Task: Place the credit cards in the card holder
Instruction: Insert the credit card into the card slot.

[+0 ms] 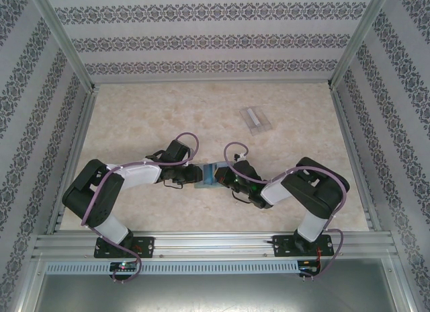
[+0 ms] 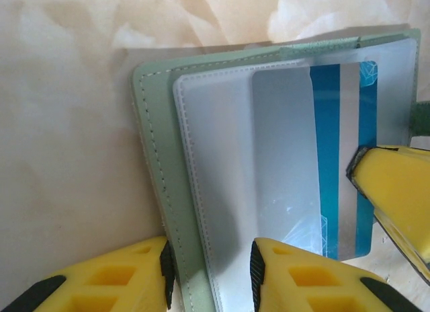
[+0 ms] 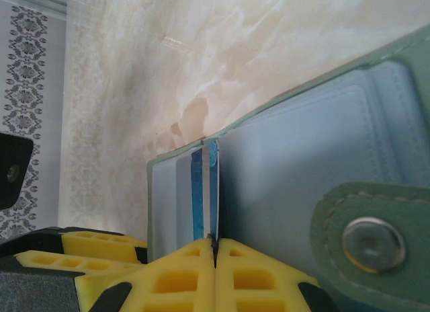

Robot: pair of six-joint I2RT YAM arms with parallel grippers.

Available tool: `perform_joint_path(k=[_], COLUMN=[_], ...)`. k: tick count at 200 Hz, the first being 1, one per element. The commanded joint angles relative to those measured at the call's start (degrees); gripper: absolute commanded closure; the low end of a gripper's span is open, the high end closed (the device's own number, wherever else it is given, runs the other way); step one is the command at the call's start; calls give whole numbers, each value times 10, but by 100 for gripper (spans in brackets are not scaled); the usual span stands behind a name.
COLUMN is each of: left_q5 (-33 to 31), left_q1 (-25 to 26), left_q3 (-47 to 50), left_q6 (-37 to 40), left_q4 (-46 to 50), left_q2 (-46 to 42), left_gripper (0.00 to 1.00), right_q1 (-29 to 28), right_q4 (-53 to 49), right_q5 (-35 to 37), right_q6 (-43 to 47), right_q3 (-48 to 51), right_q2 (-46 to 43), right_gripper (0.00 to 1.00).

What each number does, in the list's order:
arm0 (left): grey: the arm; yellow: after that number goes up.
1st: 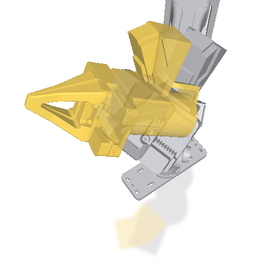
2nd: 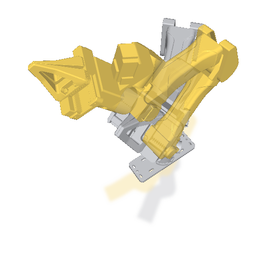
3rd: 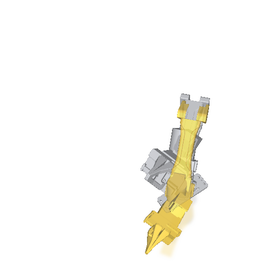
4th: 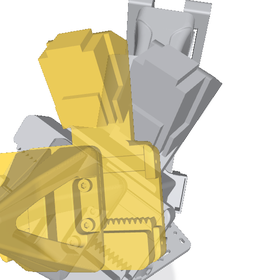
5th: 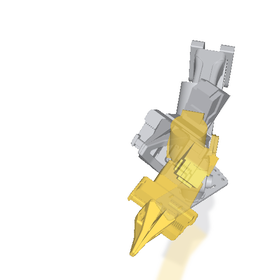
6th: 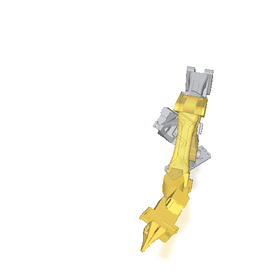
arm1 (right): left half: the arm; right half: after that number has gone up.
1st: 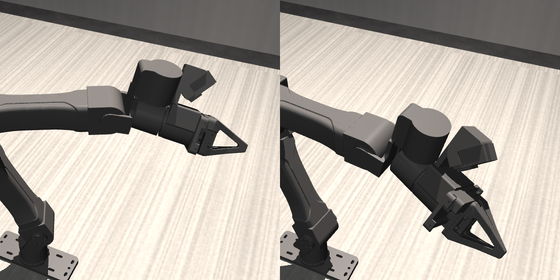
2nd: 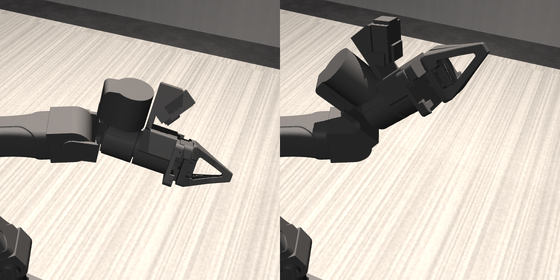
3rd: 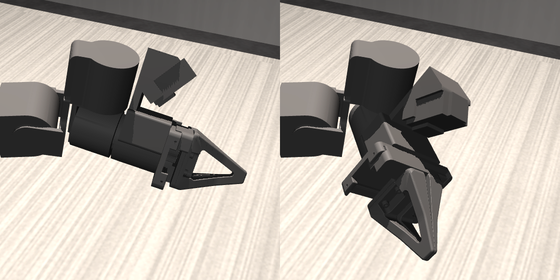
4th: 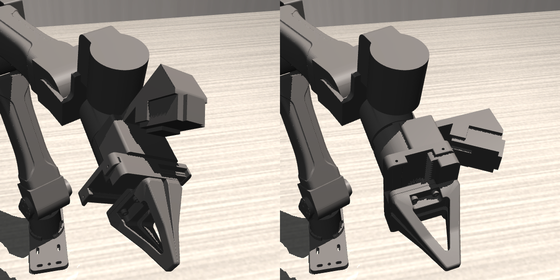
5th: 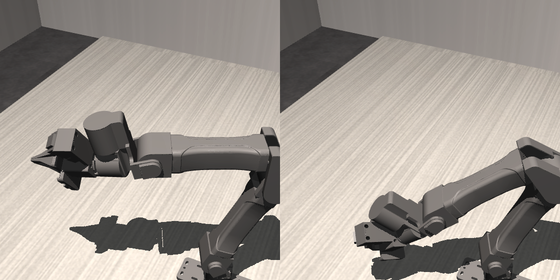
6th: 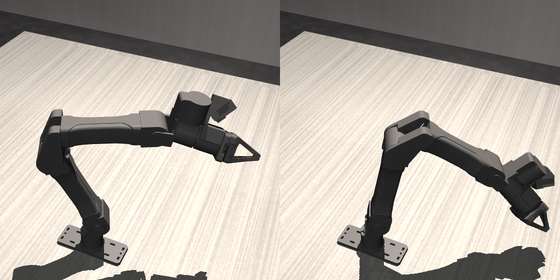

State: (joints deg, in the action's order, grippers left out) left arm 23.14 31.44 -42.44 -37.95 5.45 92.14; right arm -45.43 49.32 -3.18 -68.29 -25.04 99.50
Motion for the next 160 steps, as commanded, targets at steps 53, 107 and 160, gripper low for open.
perform_joint_path(k=[53, 107, 160], left_q5=[-6, -44, -57], left_q1=[6, 6, 6], left_q3=[0, -12, -20], left_q6=[-2, 19, 19], left_q4=[-6, 27, 38], left_q2=[10, 2, 4], left_gripper=[63, 64, 64], right_q1=[-6, 15, 17], right_q4=[-21, -53, -163], right_q5=[-30, -75, -65], right_q6=[-4, 24, 93], right_q3=[-19, -40, -74], right_q2=[21, 22, -23], right_gripper=[97, 77, 69])
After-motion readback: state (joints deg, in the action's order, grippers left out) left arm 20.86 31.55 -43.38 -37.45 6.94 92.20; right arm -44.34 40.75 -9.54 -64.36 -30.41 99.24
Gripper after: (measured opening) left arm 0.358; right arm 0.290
